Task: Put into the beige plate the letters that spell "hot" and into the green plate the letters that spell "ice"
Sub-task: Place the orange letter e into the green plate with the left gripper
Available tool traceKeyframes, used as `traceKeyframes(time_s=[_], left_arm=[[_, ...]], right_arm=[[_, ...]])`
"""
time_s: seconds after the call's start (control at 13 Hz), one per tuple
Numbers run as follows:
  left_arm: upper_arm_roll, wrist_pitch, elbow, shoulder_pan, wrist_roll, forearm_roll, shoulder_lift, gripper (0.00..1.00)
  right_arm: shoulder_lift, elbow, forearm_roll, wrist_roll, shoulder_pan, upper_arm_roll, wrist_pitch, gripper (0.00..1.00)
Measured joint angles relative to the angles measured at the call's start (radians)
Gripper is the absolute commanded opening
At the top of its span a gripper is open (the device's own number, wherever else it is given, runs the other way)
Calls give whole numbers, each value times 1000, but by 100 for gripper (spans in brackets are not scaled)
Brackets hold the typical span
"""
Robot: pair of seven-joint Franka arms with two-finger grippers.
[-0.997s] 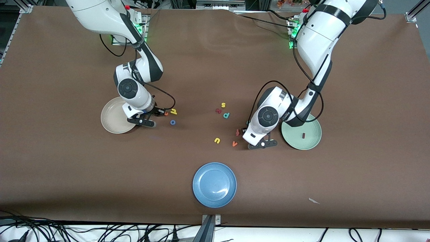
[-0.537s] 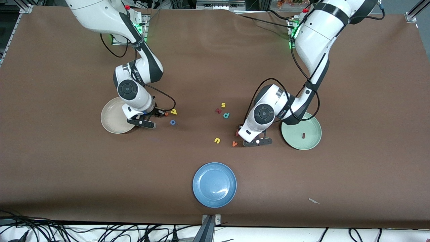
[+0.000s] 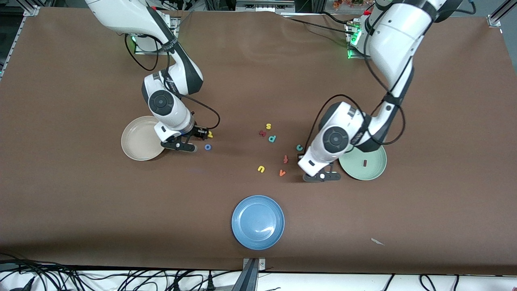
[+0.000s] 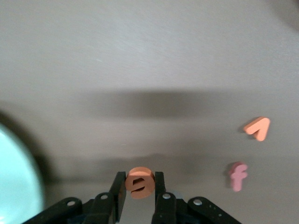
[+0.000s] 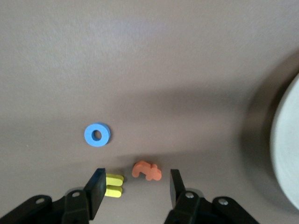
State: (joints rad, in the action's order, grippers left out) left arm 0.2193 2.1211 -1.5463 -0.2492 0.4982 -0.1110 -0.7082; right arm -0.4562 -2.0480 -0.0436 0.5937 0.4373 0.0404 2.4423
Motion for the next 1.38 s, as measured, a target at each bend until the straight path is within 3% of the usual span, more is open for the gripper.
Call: traceKeyframes(time_s=[0.31,0.54,1.07,1.15,1.23,1.3,1.38], left_arm=[[-11,-164,-18,109,-188,-2,44,9],[-11,-165,-70,166,-255,-2,43,11],[-11,-83,-159,186,-291,-2,43,24],[-11,-81,-159,187,-294,-2,43,44],[-11,-81,-159,187,-296,-2,43,84],[-10,-80,-159,187,-298,-2,43,100],[-10,-80,-159,187,-300,-2,43,100]], right_arm=[[-28,-1,0,0,7,0,0,62],[-41,-2,2,-1,8,0,5,62],[-51,-2,12,-14,6,-5,25,58],[-52,-2,13,-19,3,-6,28,58],[-54,-2,13,-22,-1,-7,30,58],[-55,-2,13,-23,-2,-7,32,58],[-57,-2,13,-24,-3,-7,36,58]])
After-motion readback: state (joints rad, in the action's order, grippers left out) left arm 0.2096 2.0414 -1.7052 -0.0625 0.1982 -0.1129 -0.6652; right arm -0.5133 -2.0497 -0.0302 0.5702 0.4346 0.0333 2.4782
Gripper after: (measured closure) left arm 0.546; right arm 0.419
